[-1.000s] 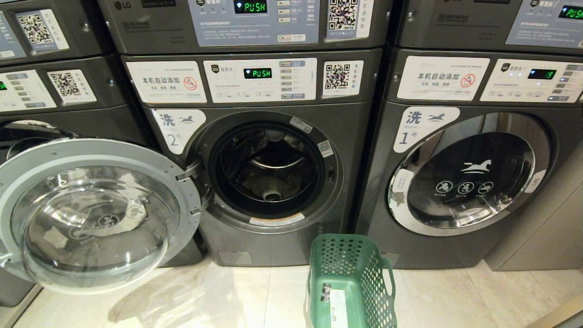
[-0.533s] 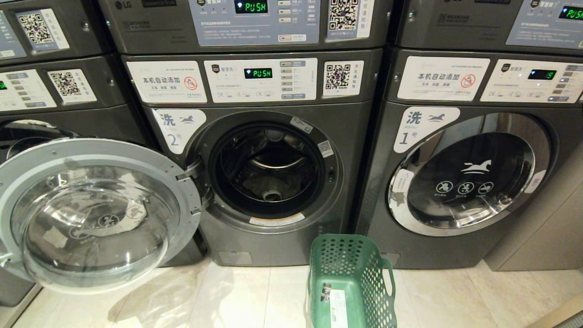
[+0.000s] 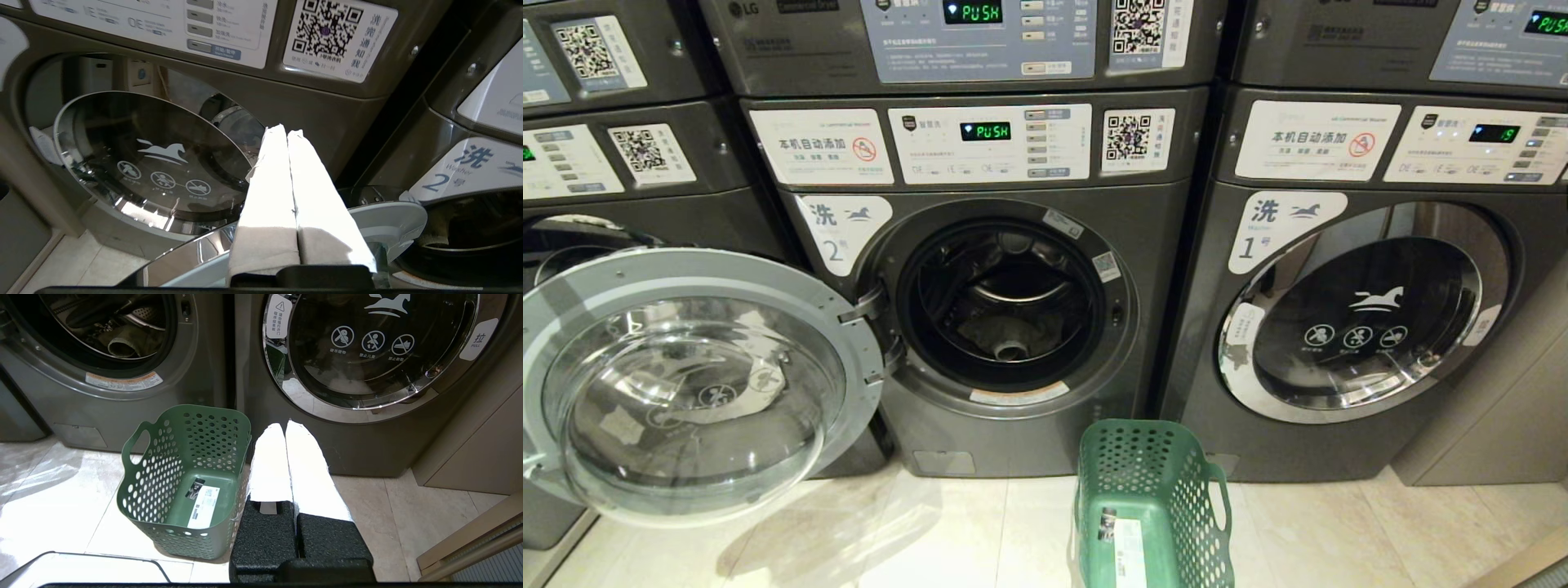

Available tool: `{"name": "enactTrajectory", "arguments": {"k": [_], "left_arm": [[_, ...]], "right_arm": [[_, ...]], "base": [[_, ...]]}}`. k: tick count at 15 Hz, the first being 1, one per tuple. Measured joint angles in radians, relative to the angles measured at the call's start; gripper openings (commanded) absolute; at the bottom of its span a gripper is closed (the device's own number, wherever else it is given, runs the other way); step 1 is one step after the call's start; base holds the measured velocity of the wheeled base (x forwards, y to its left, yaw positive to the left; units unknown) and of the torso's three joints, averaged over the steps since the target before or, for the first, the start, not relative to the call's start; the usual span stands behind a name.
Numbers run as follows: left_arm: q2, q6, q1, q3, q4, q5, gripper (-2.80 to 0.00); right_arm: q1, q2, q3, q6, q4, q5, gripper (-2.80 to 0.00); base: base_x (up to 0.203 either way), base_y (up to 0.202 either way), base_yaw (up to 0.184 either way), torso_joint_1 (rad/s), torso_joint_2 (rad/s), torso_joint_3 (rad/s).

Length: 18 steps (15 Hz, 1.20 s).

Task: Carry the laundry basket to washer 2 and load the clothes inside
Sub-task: Close the washing machine door with the left hand

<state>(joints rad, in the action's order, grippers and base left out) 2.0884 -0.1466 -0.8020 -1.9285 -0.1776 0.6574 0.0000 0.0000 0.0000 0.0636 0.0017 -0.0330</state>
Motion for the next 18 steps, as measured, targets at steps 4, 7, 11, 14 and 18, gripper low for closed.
{"name": "enactTrajectory", "arguments": {"k": [4,7,11,14,18], "left_arm": [[0.103,0.0,-0.024,-0.001,-0.145,0.082,-2.8],[0.159,-0.031,-0.033,-0.002,-0.156,0.092,-2.8],[0.184,-0.168,-0.033,-0.003,-0.175,0.105,-2.8],[0.198,-0.167,-0.037,-0.001,-0.172,0.102,-2.8],[0.219,-0.161,-0.034,0.0,-0.163,0.093,-2.8]], "right_arm": [[-0.001,0.0,0.0,0.0,0.0,0.0,-2.8],[0.0,0.0,0.0,0.0,0.0,0.0,-2.8],[0.0,0.0,0.0,0.0,0.0,0.0,-2.8],[-0.001,0.0,0.0,0.0,0.0,0.0,-2.8],[-0.001,0.0,0.0,0.0,0.0,0.0,-2.8]], "base": [[0.0,0.0,0.0,0.0,0.0,0.0],[0.0,0.0,0.0,0.0,0.0,0.0],[0.0,0.0,0.0,0.0,0.0,0.0],[0.0,0.0,0.0,0.0,0.0,0.0],[0.0,0.0,0.0,0.0,0.0,0.0]]}}
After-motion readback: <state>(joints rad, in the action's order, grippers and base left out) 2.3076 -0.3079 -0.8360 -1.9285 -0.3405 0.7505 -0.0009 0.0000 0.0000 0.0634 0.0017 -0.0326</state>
